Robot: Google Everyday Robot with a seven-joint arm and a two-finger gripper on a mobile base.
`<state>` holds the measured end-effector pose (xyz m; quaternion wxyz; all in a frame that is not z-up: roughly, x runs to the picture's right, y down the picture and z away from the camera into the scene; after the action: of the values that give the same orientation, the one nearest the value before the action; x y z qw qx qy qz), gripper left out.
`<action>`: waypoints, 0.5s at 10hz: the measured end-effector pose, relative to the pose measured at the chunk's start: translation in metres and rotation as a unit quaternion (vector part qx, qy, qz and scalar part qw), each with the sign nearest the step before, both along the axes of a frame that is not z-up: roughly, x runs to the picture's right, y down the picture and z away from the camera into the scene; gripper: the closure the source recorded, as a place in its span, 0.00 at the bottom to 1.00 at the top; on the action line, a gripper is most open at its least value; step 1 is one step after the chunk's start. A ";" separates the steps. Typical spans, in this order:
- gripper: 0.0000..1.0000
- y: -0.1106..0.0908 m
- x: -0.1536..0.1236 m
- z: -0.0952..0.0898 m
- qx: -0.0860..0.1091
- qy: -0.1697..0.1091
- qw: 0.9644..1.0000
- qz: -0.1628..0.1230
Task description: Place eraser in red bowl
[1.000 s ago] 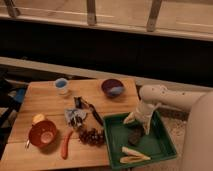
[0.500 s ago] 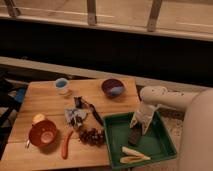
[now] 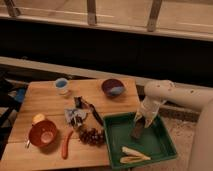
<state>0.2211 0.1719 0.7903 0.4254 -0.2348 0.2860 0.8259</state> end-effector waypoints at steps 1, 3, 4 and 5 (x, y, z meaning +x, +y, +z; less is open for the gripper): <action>1.00 -0.017 0.005 -0.010 0.018 0.006 1.000 0.000; 1.00 -0.051 0.008 -0.029 0.052 0.007 0.999 0.001; 1.00 -0.071 0.000 -0.038 0.073 -0.010 0.997 -0.001; 1.00 -0.081 -0.010 -0.041 0.083 -0.023 0.996 -0.006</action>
<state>0.2109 0.0912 0.7491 0.4552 -0.2157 0.2078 0.8385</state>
